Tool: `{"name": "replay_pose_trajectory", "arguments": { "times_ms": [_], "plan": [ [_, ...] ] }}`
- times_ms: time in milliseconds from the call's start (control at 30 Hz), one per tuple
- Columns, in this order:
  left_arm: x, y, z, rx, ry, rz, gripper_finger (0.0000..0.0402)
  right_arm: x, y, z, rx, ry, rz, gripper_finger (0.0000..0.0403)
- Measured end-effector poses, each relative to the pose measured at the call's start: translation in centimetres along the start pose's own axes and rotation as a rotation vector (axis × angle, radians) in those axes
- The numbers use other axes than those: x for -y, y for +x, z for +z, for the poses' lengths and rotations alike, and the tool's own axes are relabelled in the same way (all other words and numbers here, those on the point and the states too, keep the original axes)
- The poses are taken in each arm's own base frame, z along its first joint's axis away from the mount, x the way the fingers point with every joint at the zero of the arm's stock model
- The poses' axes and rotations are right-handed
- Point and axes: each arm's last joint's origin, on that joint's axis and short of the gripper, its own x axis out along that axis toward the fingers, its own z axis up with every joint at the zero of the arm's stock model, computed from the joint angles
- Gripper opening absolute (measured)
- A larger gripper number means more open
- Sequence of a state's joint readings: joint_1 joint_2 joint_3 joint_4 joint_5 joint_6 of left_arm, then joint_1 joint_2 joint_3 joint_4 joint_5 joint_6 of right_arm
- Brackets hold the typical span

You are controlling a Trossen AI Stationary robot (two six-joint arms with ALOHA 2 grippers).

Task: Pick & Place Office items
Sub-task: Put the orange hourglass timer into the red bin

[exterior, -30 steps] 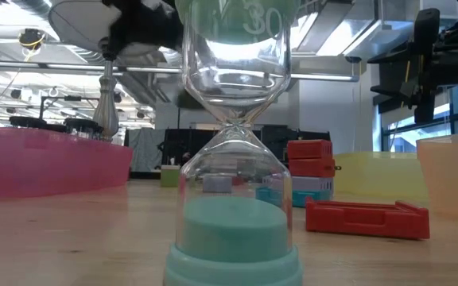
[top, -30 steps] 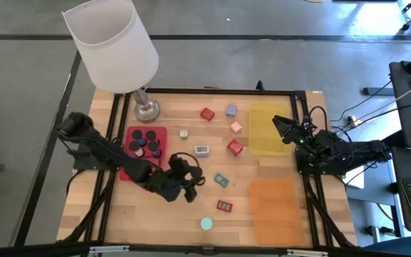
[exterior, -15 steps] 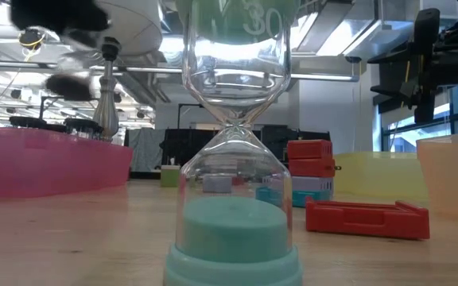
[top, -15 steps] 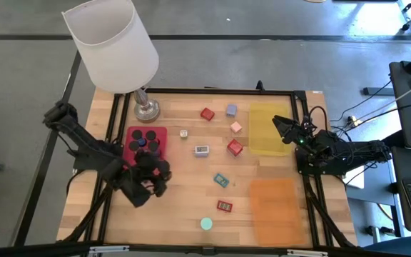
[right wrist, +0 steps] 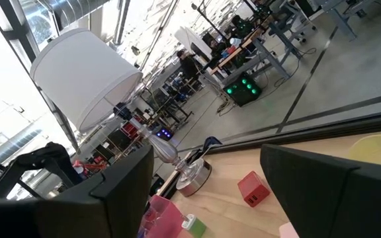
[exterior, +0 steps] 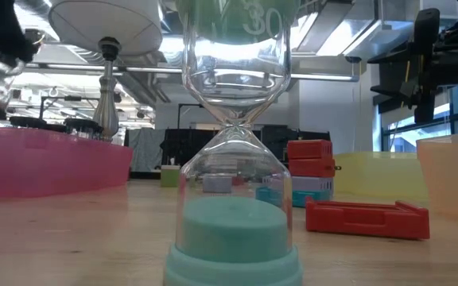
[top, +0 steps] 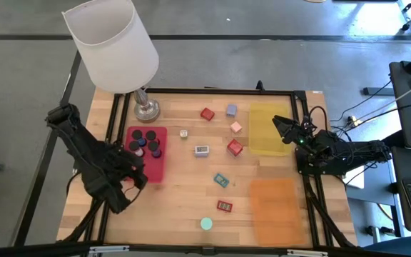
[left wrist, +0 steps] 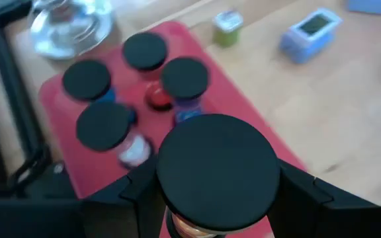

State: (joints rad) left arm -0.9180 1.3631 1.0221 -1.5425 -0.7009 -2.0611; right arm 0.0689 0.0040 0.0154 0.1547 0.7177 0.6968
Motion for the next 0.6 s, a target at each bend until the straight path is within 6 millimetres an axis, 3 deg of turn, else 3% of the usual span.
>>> {"name": "replay_pose_trajectory", "arguments": {
  "times_ms": [300,600],
  "plan": [
    [-0.8,3.5,-2.6,0.005,-0.073,0.144,0.0202,0.0,0.0,0.0,-0.001,0.0,0.0,0.0281],
    [-1.4,6.1,-4.1,0.035,-0.129,0.117,0.0202,0.0,0.0,0.0,0.0,0.0,0.0,0.0281]
  ]
}}
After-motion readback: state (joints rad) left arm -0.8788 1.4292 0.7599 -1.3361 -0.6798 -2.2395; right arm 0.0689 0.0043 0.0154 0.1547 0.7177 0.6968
